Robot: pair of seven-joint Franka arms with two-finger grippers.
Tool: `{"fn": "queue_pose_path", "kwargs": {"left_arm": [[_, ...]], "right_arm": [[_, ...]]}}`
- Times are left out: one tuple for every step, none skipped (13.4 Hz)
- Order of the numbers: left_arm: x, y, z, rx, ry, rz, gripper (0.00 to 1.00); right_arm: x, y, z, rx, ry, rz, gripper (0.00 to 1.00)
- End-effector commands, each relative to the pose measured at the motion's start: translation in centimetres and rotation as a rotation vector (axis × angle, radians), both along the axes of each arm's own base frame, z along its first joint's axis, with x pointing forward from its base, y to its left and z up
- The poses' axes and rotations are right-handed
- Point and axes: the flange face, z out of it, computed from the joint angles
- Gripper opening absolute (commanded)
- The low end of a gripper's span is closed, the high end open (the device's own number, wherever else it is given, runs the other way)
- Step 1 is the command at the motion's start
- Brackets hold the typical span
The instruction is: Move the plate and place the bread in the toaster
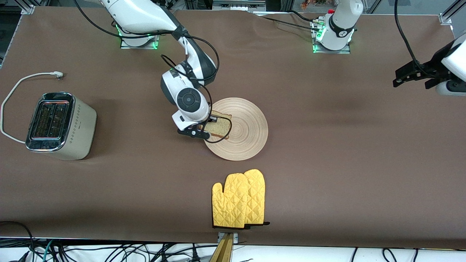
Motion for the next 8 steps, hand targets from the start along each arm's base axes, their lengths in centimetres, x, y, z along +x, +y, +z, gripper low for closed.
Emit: {"fn": "queue_pose_path", "kwargs": {"left_arm": [[-0.3,-0.5,-0.3,0.033,-0.004,-0.011,1.0],[-0.2,-0.3,-0.3,0.031,-0.004,-0.007,1.0],[-0.3,0.0,-0.2,0.025,-0.004,-0.001,1.0],[-0.3,0.2,-0.2,0.023,-0.001,0.002,1.0],[-0.4,0.2,-0.3,0.024,0.005,0.002,1.0],[-0.4,0.2,-0.3,0.022,0.005,0.002,1.0],[-0.4,0.2,-0.3,0.022,0.007,0.002,1.0],[-0.4,0.1,-0.2,0.021,0.004,0.002,1.0]], "right_arm": [[-0.7,0.6,-1.2,-0.068,-0.009,0.051,0.0],[-0.8,0.8,-1.2,-0.083,-0.019,0.072,0.0],[-0.9,0.7,-1.2,-0.096,-0.023,0.084,0.0],[-0.9,0.7,-1.3,-0.103,-0.027,0.089,0.0],[-0.9,0.7,-1.3,-0.105,-0.028,0.093,0.0],[-0.9,0.6,-1.3,-0.111,-0.025,0.097,0.0],[-0.8,0.4,-0.8,-0.132,-0.024,0.107,0.0],[-0.7,0.1,-0.3,-0.153,-0.025,0.125,0.0]]}}
